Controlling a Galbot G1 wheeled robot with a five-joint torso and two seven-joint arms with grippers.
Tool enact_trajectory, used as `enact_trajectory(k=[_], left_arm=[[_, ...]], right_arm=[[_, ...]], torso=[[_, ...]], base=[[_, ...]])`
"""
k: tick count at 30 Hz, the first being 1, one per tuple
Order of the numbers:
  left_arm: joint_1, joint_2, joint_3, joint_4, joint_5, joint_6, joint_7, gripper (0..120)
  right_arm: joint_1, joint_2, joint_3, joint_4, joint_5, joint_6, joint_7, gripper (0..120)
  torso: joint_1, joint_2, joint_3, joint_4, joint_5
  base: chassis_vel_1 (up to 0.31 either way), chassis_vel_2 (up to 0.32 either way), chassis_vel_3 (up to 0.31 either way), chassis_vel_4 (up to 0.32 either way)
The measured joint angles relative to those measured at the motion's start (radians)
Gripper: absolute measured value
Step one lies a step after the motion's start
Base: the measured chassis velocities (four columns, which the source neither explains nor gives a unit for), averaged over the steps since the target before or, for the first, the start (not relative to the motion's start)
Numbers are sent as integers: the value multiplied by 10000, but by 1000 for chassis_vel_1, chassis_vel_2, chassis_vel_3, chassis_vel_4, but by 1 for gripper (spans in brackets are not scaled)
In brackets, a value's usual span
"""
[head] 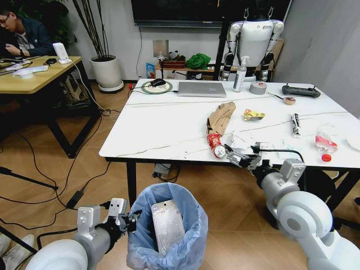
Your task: Pick up the trash bin and place the trash from the table into it.
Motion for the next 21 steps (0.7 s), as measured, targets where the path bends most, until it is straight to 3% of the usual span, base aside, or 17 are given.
enact_trajectory(k=[21], left_arm=[[-23, 261, -317, 0, -256, 0, -39, 0]], right_arm=[[912, 686, -957, -909, -425, -160, 222, 100]], torso=[[0, 0, 0, -2, -1]], base=[[0, 0, 0, 0]])
